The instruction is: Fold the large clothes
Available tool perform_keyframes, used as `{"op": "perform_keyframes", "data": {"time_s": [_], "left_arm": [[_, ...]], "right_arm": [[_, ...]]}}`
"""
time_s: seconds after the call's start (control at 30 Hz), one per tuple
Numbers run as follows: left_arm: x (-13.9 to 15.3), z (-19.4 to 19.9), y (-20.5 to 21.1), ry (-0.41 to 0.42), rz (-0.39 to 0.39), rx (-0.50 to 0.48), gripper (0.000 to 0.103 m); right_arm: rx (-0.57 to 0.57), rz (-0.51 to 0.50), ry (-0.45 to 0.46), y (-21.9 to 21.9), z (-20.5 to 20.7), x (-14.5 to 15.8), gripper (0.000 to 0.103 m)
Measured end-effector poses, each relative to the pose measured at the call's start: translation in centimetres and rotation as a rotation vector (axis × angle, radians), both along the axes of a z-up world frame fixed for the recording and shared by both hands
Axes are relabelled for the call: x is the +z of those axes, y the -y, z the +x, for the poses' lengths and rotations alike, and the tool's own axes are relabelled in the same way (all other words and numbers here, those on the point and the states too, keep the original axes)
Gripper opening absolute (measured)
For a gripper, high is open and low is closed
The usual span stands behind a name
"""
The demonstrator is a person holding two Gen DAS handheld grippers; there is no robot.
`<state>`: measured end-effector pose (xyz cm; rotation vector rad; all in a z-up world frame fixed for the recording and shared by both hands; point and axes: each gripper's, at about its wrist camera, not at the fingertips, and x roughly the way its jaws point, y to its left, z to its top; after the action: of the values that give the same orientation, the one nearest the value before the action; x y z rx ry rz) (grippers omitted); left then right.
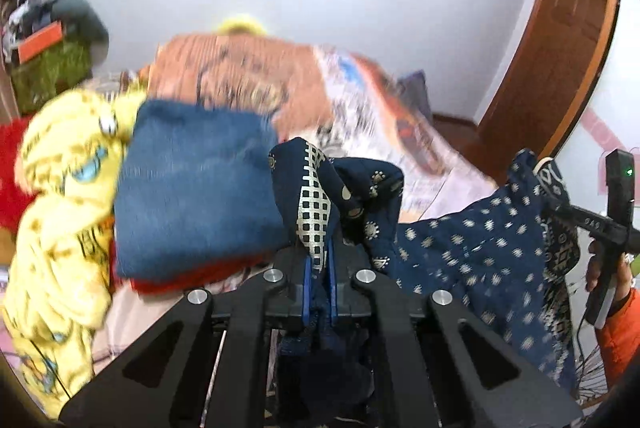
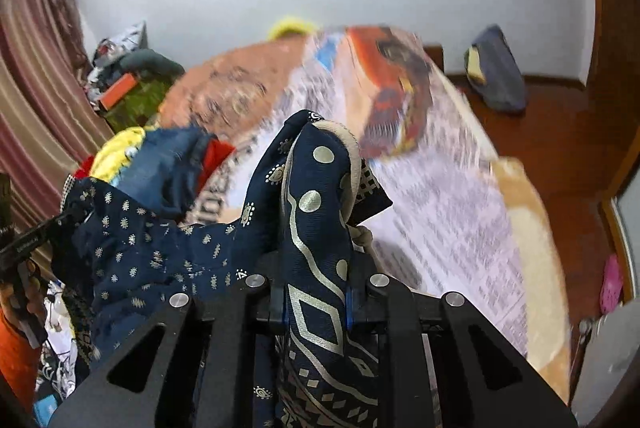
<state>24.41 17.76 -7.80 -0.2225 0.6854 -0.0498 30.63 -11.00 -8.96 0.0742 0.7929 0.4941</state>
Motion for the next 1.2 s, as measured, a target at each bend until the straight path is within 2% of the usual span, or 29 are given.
{"op": "perform_keyframes", "data": {"time_s": [0.13,0.23,0.37,0.53,0.63,0.73,0.83,0.93,1.07,1.2], "left_arm": [[3.4,0.5,-0.4,0.081,0.019,0.014,0.005],[4.5,2.0,-1.2,0.101,0.025,0.034,0.005],[4.6,4.3,-2.9,0.108,0.046,0.062,0.005],[3.8,8.2,-5.4,0.081,0.021,0.114,0.005],[2.2,11.2,-7.1,0.034,0.008,0.149,0.005],[-0.3,14.2,-8.5,-0.042,0.030,0.176,0.005],[-2.9,16.5,-9.2,-0.097,0.086,0.202,0.005],[-5.0,18.1,-10.0,-0.141,0.126,0.215,0.005],[-7.7,19.4,-10.8,-0.203,0.141,0.220,0.006],[-9.9,19.7,-10.9,-0.256,0.162,0.225,0.013]], "right_arm": [[-0.006,0.042,0.060,-0.5,0.9,2.6,0.016],[-0.013,0.043,0.085,-1.3,2.4,3.5,0.016],[-0.017,0.046,0.090,-2.4,4.8,3.6,0.016],[-0.024,0.039,0.082,-4.0,7.8,2.9,0.016],[-0.041,0.029,0.058,-4.9,10.1,1.8,0.016],[-0.065,0.014,-0.001,-5.6,12.9,-0.5,0.016],[-0.074,-0.037,-0.035,-6.5,14.5,-2.7,0.016],[-0.092,-0.098,-0.052,-6.8,16.0,-4.8,0.016],[-0.099,-0.105,-0.114,-5.9,17.4,-7.1,0.016],[-0.084,-0.127,-0.136,-5.6,17.6,-8.2,0.018]]}}
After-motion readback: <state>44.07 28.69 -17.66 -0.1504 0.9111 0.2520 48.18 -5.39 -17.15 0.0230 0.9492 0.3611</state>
